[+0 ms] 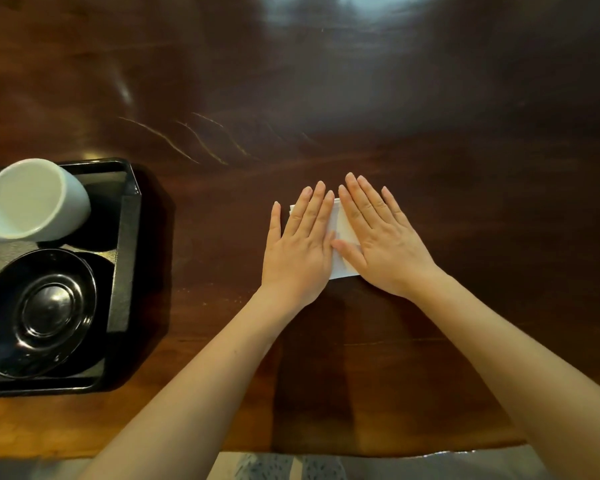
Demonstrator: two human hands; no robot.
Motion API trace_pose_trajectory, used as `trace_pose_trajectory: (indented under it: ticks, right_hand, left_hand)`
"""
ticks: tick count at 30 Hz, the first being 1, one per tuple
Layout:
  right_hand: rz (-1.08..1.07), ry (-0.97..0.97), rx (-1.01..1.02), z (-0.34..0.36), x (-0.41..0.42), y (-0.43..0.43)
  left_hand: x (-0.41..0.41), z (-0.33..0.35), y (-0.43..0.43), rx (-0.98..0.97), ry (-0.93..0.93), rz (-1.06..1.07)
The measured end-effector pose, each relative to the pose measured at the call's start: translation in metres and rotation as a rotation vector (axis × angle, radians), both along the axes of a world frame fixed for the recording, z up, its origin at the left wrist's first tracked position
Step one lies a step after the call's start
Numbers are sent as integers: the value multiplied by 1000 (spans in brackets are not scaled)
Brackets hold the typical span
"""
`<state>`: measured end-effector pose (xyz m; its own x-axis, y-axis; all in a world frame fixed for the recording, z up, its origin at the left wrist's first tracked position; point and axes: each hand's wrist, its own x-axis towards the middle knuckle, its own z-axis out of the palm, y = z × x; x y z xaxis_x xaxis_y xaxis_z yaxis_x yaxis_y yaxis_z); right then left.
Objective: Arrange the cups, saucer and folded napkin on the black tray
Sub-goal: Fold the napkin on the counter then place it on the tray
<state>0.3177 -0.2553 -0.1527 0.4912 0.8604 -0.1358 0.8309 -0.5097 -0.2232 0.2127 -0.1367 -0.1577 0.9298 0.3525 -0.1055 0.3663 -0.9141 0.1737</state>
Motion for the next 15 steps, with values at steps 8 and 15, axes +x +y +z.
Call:
trace_pose_trajectory:
  ticks: [8, 15]
  right_hand:
    - [87, -17, -124, 8, 14, -25]
    - [113, -13, -123, 8, 14, -26]
  left_hand:
    - [3, 6, 2, -14, 19, 52]
    - [2, 6, -17, 89, -32, -86]
